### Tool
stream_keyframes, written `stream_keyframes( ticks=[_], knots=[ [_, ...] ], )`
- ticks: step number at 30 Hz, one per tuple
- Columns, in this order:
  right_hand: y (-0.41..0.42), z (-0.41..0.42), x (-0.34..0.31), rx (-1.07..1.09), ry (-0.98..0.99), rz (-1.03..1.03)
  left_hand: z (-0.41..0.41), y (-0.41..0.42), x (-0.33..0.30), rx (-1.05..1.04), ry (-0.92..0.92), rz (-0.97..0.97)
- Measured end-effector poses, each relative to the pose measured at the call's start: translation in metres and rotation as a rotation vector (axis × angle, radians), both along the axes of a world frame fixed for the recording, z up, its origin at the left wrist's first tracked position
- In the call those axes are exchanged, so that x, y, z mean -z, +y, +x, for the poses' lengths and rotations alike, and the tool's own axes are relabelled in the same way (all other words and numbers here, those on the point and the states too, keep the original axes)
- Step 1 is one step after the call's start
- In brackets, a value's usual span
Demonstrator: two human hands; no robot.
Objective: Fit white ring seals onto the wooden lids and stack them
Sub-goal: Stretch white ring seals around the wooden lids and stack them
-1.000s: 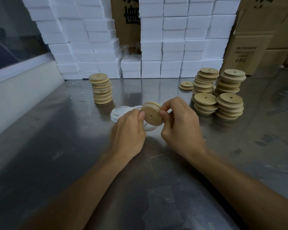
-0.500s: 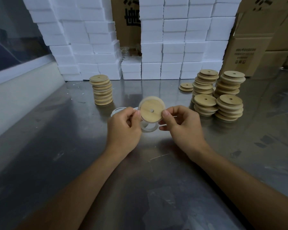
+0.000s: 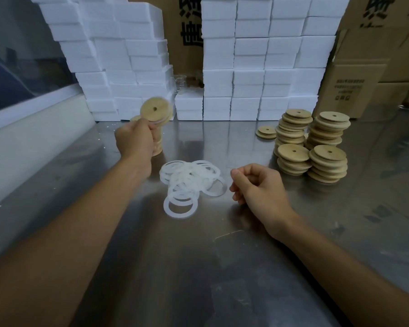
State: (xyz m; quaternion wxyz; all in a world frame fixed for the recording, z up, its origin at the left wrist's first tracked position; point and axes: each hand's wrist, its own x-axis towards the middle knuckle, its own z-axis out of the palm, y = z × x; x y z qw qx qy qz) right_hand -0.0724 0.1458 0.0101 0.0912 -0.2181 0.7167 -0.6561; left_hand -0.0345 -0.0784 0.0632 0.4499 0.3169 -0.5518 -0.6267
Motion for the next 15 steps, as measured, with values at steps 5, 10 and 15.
stream_keyframes(
  ticks=[5,10,15],
  knots=[
    [0.000,-0.002,0.001,-0.005,-0.001,-0.006,-0.017,-0.038,-0.009,-0.077,-0.152,-0.013],
    [-0.001,-0.003,0.002,-0.011,0.004,-0.005,-0.028,-0.052,-0.009,-0.051,-0.242,-0.020],
    [-0.001,-0.004,0.004,-0.014,0.006,-0.011,-0.034,-0.059,-0.008,-0.117,-0.264,0.010]
  ],
)
